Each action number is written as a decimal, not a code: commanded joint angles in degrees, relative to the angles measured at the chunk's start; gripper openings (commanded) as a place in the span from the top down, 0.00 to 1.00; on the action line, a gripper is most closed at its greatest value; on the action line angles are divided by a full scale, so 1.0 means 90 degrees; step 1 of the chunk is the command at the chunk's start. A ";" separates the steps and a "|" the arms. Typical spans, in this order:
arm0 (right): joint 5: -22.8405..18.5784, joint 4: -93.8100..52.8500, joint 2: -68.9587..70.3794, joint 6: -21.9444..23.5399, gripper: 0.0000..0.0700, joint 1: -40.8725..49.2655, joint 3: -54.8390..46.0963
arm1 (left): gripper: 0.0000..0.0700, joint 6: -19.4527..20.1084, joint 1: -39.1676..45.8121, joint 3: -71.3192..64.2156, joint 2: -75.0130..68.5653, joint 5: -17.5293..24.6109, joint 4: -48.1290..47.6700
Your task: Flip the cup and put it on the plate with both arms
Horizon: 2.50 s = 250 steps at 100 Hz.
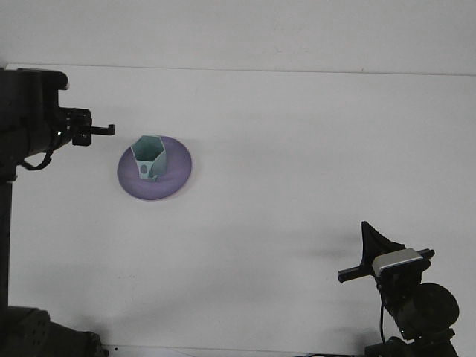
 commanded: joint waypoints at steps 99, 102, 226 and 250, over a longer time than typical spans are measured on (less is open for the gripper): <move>0.0189 0.0248 0.0027 0.0063 1.00 0.0010 0.0049 | 0.98 -0.0019 -0.0017 -1.1103 -0.8335 -0.0070 0.7434; 0.0189 0.0245 0.0027 0.0063 1.00 0.0010 0.0049 | 0.98 -0.0024 -0.0017 -1.1101 -0.8335 -0.0068 0.7504; 0.0189 0.0413 0.0024 0.0063 1.00 0.0010 0.0051 | 0.98 -0.0015 0.0274 -1.3811 -0.9940 -0.0005 0.8837; 0.0189 0.0440 0.0024 0.0063 1.00 0.0010 0.0051 | 0.98 -0.0124 0.0274 -1.4112 -0.9940 0.0367 0.8893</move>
